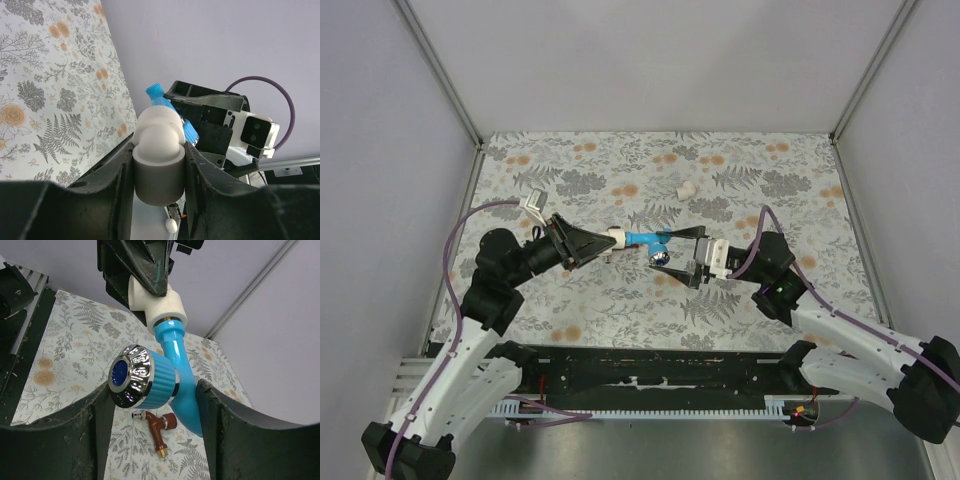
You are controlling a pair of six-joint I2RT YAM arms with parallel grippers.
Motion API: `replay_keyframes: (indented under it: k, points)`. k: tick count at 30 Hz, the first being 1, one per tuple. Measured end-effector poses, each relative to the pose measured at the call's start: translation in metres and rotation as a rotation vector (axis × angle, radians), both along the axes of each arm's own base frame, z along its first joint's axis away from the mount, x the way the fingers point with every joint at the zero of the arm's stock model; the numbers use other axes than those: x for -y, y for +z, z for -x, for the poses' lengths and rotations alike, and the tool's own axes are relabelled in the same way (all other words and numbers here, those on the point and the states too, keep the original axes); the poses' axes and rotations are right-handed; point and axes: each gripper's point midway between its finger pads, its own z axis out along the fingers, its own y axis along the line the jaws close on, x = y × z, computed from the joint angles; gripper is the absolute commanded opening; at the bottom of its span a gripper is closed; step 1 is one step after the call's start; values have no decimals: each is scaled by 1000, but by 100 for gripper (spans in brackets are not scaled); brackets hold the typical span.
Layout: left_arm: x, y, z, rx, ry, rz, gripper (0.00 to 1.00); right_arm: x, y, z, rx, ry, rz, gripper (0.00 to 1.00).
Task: Install the water faucets
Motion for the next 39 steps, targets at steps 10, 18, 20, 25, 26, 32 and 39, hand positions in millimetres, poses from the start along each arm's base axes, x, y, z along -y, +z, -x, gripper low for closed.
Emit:
replay_keyframes:
  k: [10,18,20,25,26,32,39]
  points:
    - [-4,-4,-2,103,-8,-64,2,-7,0,-1,-247,23,-38,19]
    - [-5,-9,12,433,-106,-229,2,-8,-1,4,-626,14,-44,18]
    - [-4,-12,16,508,-138,-262,2,-7,0,5,-713,16,-58,18]
    - [-3,-25,27,620,-218,-311,2,-2,-8,5,-900,27,-57,20]
    - [-3,-26,29,631,-228,-313,2,-1,-10,3,-931,32,-54,22]
    - [-6,-23,38,675,-234,-313,2,-1,-12,-8,-1032,59,-42,42]
    - [-7,-21,35,677,-201,-312,2,1,-13,-22,-1057,57,-58,84]
